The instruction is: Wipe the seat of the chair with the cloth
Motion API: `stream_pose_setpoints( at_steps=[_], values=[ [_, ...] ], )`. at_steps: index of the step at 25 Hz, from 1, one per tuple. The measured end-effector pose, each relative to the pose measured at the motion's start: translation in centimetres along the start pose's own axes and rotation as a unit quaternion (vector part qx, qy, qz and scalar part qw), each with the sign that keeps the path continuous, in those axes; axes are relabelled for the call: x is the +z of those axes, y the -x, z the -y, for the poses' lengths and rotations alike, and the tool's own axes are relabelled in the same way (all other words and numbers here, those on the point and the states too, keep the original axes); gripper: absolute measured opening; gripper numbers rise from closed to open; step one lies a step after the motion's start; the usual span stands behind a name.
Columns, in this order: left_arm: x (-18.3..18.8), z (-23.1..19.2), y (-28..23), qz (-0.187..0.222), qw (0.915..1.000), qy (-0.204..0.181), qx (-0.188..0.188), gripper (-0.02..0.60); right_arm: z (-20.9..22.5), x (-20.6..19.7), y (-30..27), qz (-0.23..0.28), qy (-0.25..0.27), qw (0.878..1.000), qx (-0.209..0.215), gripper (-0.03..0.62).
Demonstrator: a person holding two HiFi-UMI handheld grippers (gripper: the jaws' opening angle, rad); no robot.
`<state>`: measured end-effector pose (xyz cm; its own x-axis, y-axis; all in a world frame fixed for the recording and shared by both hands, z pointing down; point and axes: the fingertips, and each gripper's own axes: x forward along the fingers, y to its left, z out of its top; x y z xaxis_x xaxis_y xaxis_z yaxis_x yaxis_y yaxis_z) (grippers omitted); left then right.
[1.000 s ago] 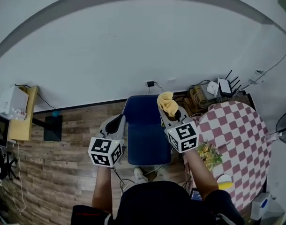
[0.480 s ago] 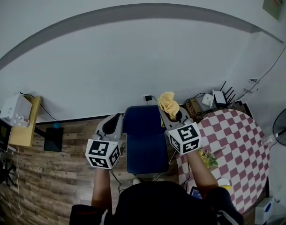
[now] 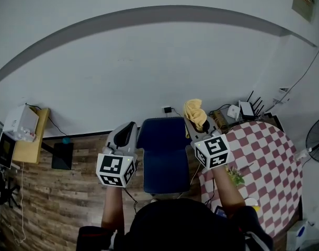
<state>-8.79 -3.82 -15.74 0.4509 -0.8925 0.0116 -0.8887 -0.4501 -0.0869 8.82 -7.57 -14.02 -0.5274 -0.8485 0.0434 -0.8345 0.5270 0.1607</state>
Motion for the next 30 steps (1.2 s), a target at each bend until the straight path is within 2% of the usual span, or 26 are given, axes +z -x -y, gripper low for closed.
stream_pose_setpoints(
  at_steps=[6, 11, 30],
  values=[
    [0.1, 0.3, -0.4, 0.001, 1.0000, -0.007, -0.001, 0.018, 0.4, -0.1, 0.1, -0.003, 0.000, 1.000, -0.004, 0.055],
    [-0.2, 0.9, -0.3, -0.004, 0.9996, -0.028, 0.003, 0.018, -0.2, -0.6, 0.2, -0.005, 0.000, 1.000, 0.001, 0.055],
    [-0.2, 1.5, 1.0, -0.001, 0.9997, -0.024, 0.004, 0.018, -1.4, 0.0, 1.2, 0.001, 0.005, 1.000, 0.003, 0.055]
  ],
)
